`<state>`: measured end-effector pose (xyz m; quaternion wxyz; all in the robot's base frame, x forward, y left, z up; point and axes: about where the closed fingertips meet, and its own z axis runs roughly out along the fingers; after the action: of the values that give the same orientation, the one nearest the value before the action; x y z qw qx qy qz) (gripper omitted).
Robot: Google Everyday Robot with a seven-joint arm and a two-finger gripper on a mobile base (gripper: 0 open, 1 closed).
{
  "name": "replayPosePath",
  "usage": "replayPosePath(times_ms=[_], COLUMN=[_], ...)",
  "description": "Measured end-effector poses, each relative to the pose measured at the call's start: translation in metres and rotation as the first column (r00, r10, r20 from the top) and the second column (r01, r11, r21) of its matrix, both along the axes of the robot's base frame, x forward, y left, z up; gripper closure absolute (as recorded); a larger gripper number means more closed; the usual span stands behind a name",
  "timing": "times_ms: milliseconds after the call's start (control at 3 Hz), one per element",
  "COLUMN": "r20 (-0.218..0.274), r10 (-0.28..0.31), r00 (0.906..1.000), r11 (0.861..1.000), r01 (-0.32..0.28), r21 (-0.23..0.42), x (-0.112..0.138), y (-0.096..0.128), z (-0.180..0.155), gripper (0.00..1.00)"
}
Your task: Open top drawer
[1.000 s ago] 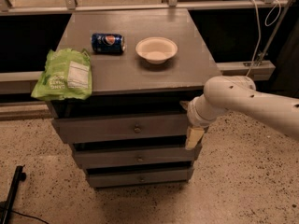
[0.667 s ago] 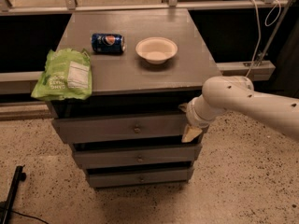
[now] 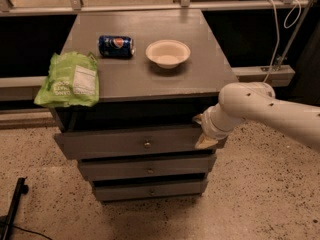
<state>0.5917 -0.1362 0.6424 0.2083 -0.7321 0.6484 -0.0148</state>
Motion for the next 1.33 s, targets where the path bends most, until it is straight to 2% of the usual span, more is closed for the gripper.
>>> replayPosePath(times_ms=[333,667,1000,1333], r20=[0.005,0.005,0.005,0.004], r10=[0.003,0.003,0.003,0.003], r00=[1.0000,1.0000,1.0000,1.0000], r11=[1.000,1.000,1.000,1.000], r01=[-0.003,-0.003,-0.003,-0.003], r21=[0.000,0.000,0.000,0.000], x=[-0.0053,-0.0053,-0.0053,-0.0054], y=[-0.0002,-0.0002,-0.0002,-0.0002], z=[0.0070,0.0070,0.0070,0.0069], gripper=[0.38,0.15,0.00,0.00])
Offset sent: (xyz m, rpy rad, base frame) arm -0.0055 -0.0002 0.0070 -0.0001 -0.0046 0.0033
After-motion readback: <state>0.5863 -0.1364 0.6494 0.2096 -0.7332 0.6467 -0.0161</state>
